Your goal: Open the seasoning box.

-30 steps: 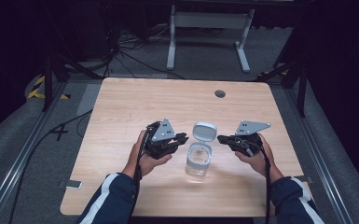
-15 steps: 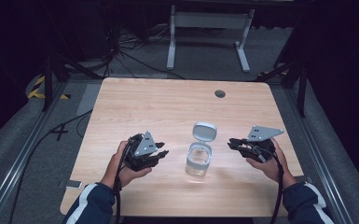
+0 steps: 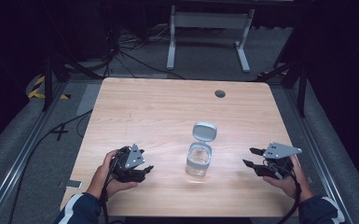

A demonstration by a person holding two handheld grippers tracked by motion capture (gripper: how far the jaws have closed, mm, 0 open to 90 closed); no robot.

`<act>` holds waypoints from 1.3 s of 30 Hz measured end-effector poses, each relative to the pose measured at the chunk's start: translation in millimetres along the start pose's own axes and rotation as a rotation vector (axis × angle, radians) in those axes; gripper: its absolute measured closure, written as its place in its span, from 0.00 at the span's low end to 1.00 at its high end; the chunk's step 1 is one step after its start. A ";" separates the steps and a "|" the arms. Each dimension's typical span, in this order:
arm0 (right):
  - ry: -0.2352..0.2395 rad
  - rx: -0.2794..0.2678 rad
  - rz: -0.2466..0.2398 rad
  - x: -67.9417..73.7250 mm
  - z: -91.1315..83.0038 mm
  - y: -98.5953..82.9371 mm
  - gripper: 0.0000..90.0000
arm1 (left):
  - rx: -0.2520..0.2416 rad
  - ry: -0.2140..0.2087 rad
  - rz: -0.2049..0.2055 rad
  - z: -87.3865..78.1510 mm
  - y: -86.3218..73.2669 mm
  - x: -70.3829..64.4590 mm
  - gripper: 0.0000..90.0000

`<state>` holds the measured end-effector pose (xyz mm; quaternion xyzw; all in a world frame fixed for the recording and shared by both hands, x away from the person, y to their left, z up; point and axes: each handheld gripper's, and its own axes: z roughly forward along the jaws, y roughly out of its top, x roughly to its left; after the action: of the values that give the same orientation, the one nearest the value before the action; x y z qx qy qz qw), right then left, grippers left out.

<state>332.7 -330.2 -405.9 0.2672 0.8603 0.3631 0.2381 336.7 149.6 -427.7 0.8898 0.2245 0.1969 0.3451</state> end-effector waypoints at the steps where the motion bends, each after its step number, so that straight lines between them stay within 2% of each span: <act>1: -0.002 0.005 0.012 0.4 -2.6 -6.0 0.52 | 0.013 -0.003 -0.009 -0.8 -4.4 1.5 0.37; 4: -0.025 0.027 0.010 -1.1 -8.8 -22.3 0.49 | 0.028 -0.008 -0.038 -1.3 -17.6 3.6 0.32; 6: -0.029 0.032 0.017 -1.9 -10.2 -27.6 0.48 | 0.039 -0.008 -0.037 -2.0 -22.7 3.4 0.31; 7: -0.034 0.040 0.037 -3.3 -12.9 -39.1 0.46 | 0.032 -0.017 -0.050 -3.7 -30.5 4.0 0.28; 8: -0.034 0.040 0.037 -3.3 -12.9 -39.1 0.46 | 0.032 -0.017 -0.050 -3.7 -30.5 4.0 0.28; 11: -0.033 0.059 0.094 -4.3 -16.1 -59.1 0.41 | 0.026 -0.027 -0.095 -4.7 -47.1 4.6 0.28; 14: -0.025 0.081 0.136 -3.3 -19.0 -77.2 0.39 | 0.027 -0.055 -0.131 -5.0 -61.8 6.0 0.26; 17: -0.020 0.075 0.172 -2.6 -22.7 -90.6 0.35 | 0.031 -0.097 -0.155 -2.1 -73.2 6.3 0.23; 19: -0.030 0.069 0.207 -2.6 -23.3 -98.0 0.32 | 0.020 -0.103 -0.181 -1.8 -77.2 8.1 0.22; 20: -0.026 0.049 0.238 -3.8 -24.1 -102.6 0.31 | 0.001 -0.095 -0.194 -0.7 -79.1 7.3 0.21; 23: -0.026 0.052 0.255 -4.9 -25.1 -104.0 0.30 | 0.004 -0.089 -0.208 0.0 -79.2 7.3 0.17; 25: -0.026 0.055 0.264 -5.3 -24.8 -104.0 0.29 | 0.006 -0.086 -0.200 -0.2 -79.2 7.8 0.17; 39: -0.036 0.055 0.272 -5.7 -25.5 -105.0 0.29 | 0.009 -0.084 -0.202 -0.2 -79.1 8.1 0.17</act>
<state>291.5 -408.8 -467.7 0.3944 0.8213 0.3634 0.1945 322.5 206.3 -481.6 0.8717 0.2992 0.1227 0.3682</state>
